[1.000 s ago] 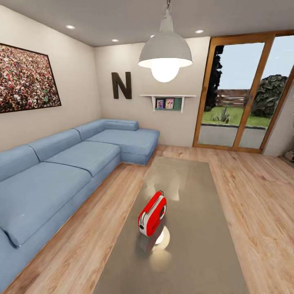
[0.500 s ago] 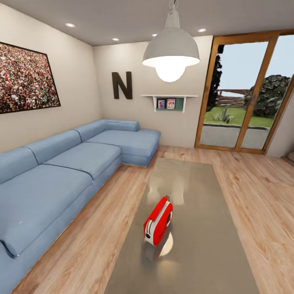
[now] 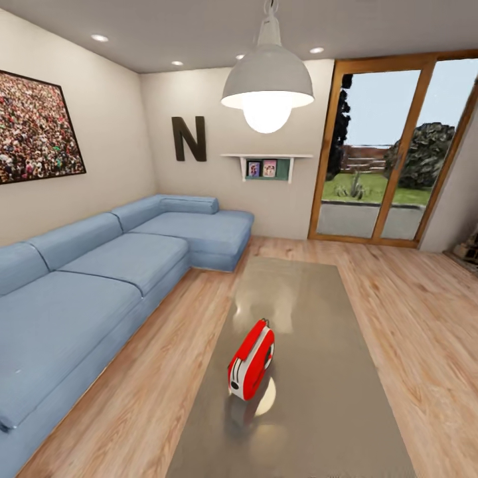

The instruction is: Turn on the radio receiver that's on the table in the living room.

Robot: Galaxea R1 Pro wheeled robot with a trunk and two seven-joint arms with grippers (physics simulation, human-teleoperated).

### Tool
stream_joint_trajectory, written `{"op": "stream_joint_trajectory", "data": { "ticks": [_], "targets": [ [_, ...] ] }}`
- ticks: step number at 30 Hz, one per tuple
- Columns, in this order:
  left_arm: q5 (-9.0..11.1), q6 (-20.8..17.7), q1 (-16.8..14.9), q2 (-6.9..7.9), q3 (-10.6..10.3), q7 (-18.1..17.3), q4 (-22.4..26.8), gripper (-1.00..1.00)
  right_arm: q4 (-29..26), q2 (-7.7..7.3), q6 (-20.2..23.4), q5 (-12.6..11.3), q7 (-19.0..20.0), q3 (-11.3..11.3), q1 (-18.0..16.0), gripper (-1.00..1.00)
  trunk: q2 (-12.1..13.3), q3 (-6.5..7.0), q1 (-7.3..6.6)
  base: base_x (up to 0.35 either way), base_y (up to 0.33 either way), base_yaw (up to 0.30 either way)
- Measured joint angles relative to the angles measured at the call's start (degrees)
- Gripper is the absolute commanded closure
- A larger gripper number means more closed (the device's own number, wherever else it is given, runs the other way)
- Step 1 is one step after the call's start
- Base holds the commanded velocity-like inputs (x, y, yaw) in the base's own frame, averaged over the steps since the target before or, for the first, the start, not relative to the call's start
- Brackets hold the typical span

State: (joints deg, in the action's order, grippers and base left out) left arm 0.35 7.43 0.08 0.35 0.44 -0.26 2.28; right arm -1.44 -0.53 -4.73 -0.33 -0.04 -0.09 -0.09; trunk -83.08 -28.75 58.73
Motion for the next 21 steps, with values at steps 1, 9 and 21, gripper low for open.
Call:
{"op": "stream_joint_trajectory", "data": {
  "ticks": [1,9,21],
  "targets": [
    [0.0,0.01,0.0,0.0,0.0,0.0,0.0,-1.0,0.0,0.0,-0.01,-0.01,0.02,0.0,0.0,-1.0,0.0,0.0,0.0,0.0,0.0,-0.274],
    [0.0,0.03,-0.03,0.0,0.0,0.0,0.0,-1.0,-0.02,0.0,0.07,-0.02,-0.01,-0.07,0.0,-1.0,0.0,0.0,0.0,0.0,0.0,-0.281],
    [0.03,0.03,0.0,0.0,0.0,0.0,0.0,-1.0,-0.02,0.0,0.07,-0.02,-0.02,-0.08,0.0,-1.0,0.0,0.0,0.0,0.0,0.0,-0.269]
  ]
}}
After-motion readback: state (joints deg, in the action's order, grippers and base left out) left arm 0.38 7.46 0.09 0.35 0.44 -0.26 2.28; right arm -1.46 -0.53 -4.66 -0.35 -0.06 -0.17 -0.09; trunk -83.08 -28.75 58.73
